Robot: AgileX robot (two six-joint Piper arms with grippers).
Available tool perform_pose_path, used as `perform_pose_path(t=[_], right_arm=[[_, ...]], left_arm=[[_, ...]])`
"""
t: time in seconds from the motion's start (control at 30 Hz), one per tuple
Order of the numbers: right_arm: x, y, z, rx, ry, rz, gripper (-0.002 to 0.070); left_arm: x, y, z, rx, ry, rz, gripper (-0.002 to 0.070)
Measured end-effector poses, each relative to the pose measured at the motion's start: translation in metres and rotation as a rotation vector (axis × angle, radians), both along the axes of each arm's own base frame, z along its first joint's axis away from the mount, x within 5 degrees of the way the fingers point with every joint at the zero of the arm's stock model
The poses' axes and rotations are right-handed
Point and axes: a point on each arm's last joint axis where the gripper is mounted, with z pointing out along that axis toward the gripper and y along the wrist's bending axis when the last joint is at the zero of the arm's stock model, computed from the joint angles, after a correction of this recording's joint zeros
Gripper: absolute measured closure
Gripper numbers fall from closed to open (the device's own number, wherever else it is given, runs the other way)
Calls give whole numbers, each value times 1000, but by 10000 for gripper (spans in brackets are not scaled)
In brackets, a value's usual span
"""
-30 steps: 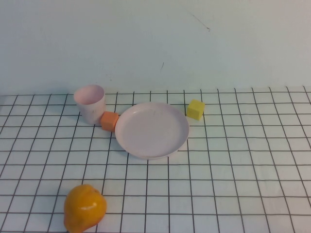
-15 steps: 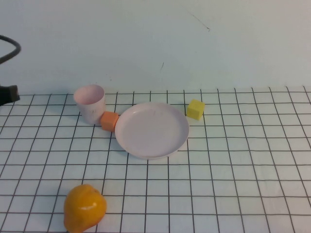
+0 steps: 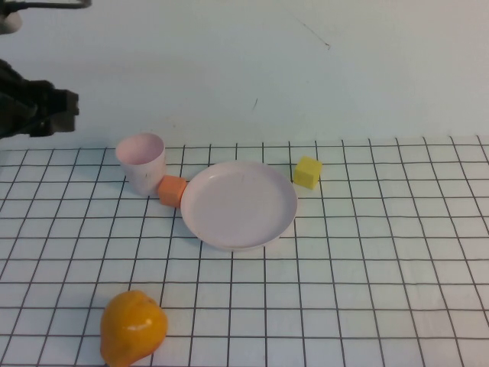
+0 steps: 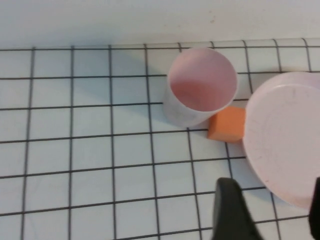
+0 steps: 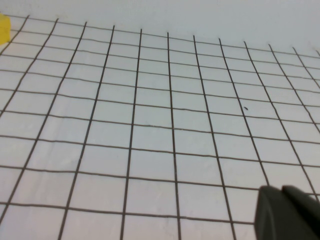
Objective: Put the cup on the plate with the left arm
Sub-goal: Pick up the cup from the table
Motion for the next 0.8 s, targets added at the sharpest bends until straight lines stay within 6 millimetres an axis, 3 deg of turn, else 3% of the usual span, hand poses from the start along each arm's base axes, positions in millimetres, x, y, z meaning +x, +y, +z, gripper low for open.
perform_pose_path(t=[0.1, 0.2, 0.53, 0.8], right_arm=[[0, 0, 0, 0, 0, 0, 678], [0, 0, 0, 0, 0, 0, 678], [0, 0, 0, 0, 0, 0, 678], [0, 0, 0, 0, 0, 0, 678]], left_arm=[[16, -5, -3, -40, 42, -43, 239], [33, -7, -6, -60, 63, -63, 179], [92, -7, -27, -58, 76, -79, 155], [137, -2, -72, 14, 120, -84, 155]])
